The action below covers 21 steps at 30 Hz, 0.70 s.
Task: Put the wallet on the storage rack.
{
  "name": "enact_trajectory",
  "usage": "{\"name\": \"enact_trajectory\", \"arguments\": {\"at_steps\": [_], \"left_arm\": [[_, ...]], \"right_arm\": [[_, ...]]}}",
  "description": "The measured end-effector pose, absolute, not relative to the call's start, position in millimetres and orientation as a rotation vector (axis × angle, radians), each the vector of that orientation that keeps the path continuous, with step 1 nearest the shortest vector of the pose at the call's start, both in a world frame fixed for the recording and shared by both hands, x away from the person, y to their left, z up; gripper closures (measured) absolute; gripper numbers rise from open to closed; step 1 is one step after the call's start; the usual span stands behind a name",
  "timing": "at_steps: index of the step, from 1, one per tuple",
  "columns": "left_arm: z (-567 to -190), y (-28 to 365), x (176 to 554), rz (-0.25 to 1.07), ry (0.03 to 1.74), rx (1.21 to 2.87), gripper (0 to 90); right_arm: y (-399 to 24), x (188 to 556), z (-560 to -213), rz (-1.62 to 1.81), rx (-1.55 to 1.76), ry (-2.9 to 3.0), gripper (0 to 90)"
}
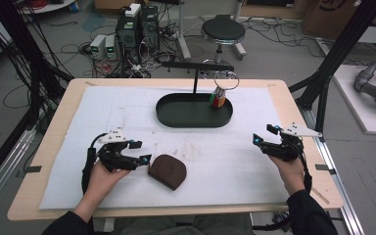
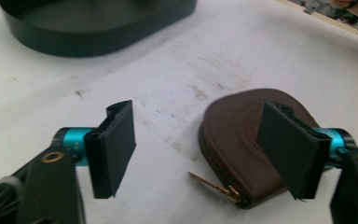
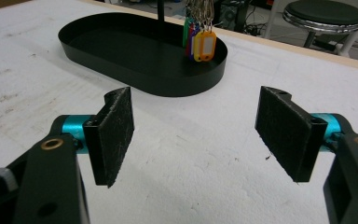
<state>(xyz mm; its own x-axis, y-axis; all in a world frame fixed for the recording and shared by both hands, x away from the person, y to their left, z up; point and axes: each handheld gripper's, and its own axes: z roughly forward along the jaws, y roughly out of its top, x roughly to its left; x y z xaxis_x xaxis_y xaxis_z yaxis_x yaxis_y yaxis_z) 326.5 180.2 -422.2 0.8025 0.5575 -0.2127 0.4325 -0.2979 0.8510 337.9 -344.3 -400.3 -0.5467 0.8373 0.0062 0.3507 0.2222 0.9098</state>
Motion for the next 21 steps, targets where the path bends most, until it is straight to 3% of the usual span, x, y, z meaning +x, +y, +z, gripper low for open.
{"name": "enact_trajectory", "arguments": {"at_steps": [8,18,20,21], "left_arm": [[-434.6,166.5,339.4,0.022,0.797,1.978,37.5],[-445.0,159.9,352.6,-0.145,0.869,1.981,52.0],[-445.2,159.9,352.3,-0.178,0.867,1.974,59.2],[-444.9,159.4,351.8,-0.188,0.854,1.976,68.6]], "right_arm": [[-339.7,337.1,-400.6,1.281,1.069,2.027,29.0],[-340.7,336.6,-400.8,1.28,1.081,2.034,29.0],[-340.7,337.4,-401.4,1.273,1.077,2.038,29.0],[-340.0,337.8,-401.8,1.271,1.078,2.043,29.0]]}}
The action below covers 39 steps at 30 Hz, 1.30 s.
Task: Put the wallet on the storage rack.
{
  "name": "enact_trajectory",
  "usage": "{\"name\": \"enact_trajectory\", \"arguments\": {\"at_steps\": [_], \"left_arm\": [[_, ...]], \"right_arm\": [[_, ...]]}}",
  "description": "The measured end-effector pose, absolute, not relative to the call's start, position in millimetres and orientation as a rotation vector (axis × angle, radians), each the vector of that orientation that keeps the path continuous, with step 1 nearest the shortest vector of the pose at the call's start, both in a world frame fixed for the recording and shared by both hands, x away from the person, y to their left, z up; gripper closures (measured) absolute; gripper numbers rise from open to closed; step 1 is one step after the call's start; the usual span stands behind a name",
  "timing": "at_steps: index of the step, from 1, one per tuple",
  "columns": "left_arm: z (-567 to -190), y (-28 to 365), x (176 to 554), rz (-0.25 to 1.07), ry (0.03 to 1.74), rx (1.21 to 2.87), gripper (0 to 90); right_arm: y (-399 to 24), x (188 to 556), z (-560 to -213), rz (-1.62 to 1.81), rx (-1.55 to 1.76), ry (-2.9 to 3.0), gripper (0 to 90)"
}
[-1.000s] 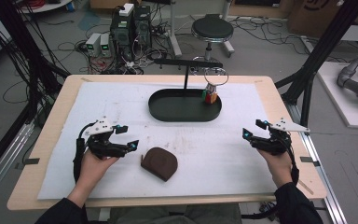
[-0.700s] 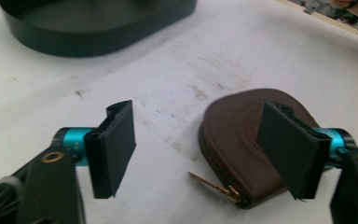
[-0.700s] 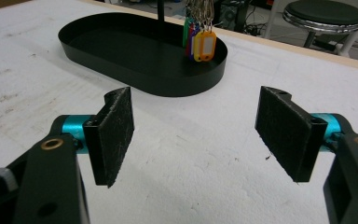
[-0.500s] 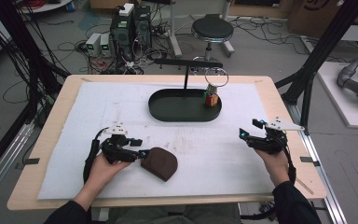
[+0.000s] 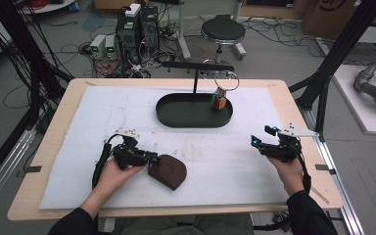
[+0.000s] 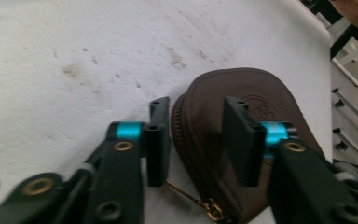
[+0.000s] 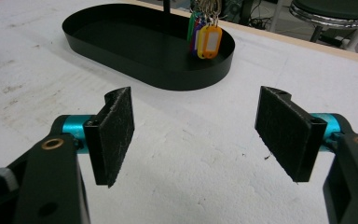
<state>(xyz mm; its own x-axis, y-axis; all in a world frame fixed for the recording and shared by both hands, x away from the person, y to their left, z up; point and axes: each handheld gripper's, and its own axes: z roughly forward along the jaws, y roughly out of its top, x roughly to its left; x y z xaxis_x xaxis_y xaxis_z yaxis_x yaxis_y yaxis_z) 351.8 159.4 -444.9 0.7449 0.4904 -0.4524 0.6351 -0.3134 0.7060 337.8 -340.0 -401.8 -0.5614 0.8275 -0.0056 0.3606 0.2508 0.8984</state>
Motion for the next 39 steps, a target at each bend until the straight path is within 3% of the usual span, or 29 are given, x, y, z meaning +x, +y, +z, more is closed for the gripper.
{"name": "enact_trajectory", "arguments": {"at_steps": [6,10,15,27,39], "left_arm": [[-444.1,158.5,347.5,-0.159,0.856,1.962,74.3],[-440.8,157.3,345.1,-0.12,0.824,1.949,82.7],[-431.2,154.5,339.6,-0.072,0.741,1.891,84.8],[-403.6,148.5,320.8,0.188,0.479,1.774,85.8],[-394.3,142.8,314.9,0.197,0.366,1.708,85.9]], "right_arm": [[-337.9,337.5,-401.9,1.269,1.068,2.047,29.2],[-338.4,336.3,-400.6,1.272,1.064,2.035,29.4],[-337.9,334.9,-398.6,1.292,1.065,2.025,29.4],[-309.7,328.1,-391.1,1.373,0.956,2.063,29.4],[-262.7,323.1,-392.3,1.545,0.761,2.266,29.3]]}}
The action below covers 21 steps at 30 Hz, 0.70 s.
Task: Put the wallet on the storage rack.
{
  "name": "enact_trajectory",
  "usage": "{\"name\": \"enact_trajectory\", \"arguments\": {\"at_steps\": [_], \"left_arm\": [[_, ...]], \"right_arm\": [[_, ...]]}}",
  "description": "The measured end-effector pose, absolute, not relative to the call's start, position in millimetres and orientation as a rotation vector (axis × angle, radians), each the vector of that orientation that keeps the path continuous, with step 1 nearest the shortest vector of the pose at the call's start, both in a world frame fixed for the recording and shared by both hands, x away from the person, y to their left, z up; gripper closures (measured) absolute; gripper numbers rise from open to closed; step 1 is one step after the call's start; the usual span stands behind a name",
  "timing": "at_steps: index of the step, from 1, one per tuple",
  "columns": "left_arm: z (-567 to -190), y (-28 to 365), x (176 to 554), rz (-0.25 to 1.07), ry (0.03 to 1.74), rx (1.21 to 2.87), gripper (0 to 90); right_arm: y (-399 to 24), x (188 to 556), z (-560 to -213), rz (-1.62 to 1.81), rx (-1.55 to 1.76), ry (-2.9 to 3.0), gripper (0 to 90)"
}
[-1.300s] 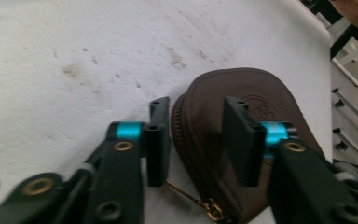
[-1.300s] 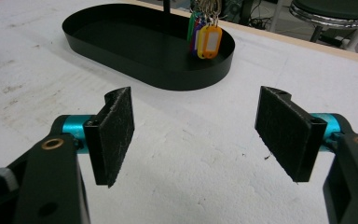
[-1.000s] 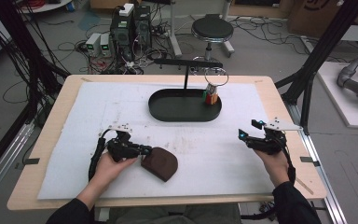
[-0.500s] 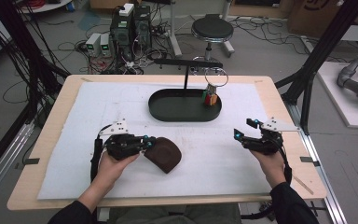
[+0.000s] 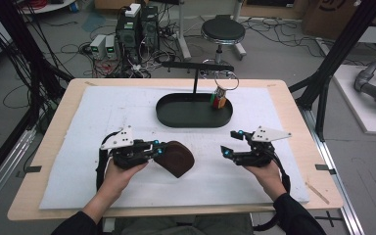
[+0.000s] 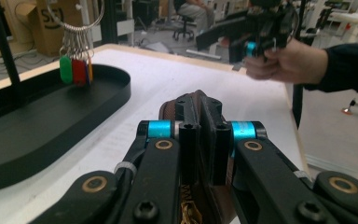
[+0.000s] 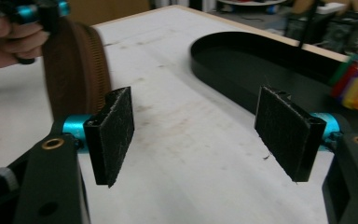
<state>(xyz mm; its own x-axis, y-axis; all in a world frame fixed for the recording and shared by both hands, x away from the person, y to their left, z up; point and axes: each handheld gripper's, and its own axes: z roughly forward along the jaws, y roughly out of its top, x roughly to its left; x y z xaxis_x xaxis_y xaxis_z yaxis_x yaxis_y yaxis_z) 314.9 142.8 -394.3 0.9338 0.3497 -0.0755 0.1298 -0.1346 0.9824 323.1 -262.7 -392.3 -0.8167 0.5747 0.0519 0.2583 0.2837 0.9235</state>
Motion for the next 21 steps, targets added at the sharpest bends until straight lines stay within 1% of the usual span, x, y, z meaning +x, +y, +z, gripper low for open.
{"name": "enact_trajectory", "arguments": {"at_steps": [9,16,17,19,21], "left_arm": [[-379.9,127.6,311.7,0.205,0.294,1.666,85.8],[-373.6,113.9,306.3,0.211,0.251,1.631,85.8],[-373.3,112.9,305.9,0.21,0.249,1.626,85.8],[-372.7,110.5,305.7,0.207,0.242,1.616,85.8],[-372.7,109.1,305.7,0.21,0.234,1.615,85.8]], "right_arm": [[-238.0,319.8,-394.6,1.661,0.614,2.429,29.3],[-226.8,320.1,-397.4,1.708,0.576,2.513,29.3],[-225.5,319.9,-397.8,1.719,0.576,2.52,30.0],[-223.4,320.2,-398.6,1.731,0.558,2.549,34.1],[-221.1,320.0,-399.4,1.726,0.544,2.568,40.3]]}}
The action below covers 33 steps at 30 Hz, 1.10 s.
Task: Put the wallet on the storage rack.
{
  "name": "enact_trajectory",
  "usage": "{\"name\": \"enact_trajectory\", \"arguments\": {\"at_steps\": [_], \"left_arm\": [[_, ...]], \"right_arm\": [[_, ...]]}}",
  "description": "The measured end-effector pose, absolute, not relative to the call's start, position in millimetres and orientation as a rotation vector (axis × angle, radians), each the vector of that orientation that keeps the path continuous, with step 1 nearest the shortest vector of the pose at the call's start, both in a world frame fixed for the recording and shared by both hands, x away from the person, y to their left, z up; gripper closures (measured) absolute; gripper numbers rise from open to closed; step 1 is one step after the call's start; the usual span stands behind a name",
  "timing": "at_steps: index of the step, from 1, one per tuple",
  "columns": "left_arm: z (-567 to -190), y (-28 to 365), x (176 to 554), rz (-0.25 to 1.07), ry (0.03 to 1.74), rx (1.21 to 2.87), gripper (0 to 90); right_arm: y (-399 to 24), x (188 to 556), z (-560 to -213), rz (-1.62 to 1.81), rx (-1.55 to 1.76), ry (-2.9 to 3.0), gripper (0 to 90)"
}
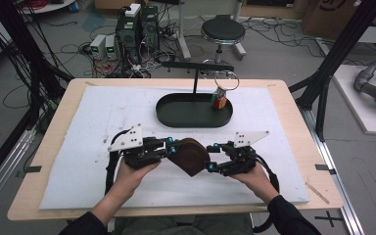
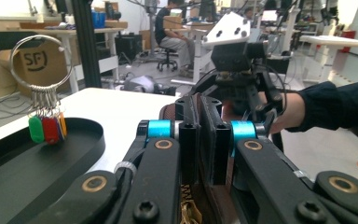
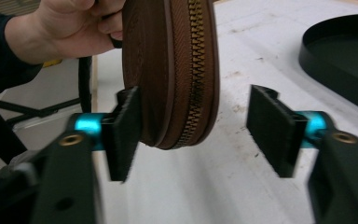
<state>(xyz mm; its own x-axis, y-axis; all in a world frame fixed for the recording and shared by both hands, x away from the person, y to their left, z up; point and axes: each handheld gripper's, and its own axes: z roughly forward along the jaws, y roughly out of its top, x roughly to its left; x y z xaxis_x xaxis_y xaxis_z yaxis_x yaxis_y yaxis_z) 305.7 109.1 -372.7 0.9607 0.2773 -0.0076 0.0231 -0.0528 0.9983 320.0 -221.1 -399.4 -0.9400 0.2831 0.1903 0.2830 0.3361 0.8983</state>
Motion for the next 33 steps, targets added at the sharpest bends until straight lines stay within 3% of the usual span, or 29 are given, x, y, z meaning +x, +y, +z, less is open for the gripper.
{"name": "enact_trajectory", "arguments": {"at_steps": [3,6,10,12,14,17,19,25,28,33], "left_arm": [[-373.1,108.3,305.2,0.21,0.23,1.616,85.8],[-373.2,109.9,305.7,0.21,0.226,1.615,85.7],[-372.7,110.3,307.0,0.195,0.203,1.633,84.2],[-370.5,110.5,308.8,0.173,0.214,1.659,75.7],[-367.7,109.3,311.8,0.142,0.227,1.712,57.2],[-364.6,106.4,313.7,0.136,0.22,1.806,46.3],[-363.4,104.2,314.0,0.133,0.219,1.839,43.9],[-364.7,97.6,317.1,0.034,0.215,1.923,43.2],[-368.0,97.2,317.9,0.012,0.217,1.955,59.0],[-373.9,103.8,322.5,-0.034,0.255,1.88,67.7]], "right_arm": [[-218.5,320.3,-400.8,1.721,0.515,2.607,56.8],[-219.6,320.3,-400.0,1.729,0.487,2.616,65.4],[-225.0,320.8,-395.9,1.739,0.461,2.628,69.4],[-226.2,320.8,-393.5,1.698,0.441,2.645,70.1],[-228.0,321.1,-391.4,1.668,0.435,2.658,70.3],[-229.5,320.9,-389.3,1.64,0.422,2.672,70.3],[-228.8,320.4,-388.7,1.623,0.401,2.688,70.3],[-220.8,316.8,-389.5,1.548,0.331,2.749,70.2],[-218.7,315.7,-389.3,1.534,0.319,2.749,69.9],[-223.8,316.0,-384.6,1.57,0.328,2.705,68.9]]}}
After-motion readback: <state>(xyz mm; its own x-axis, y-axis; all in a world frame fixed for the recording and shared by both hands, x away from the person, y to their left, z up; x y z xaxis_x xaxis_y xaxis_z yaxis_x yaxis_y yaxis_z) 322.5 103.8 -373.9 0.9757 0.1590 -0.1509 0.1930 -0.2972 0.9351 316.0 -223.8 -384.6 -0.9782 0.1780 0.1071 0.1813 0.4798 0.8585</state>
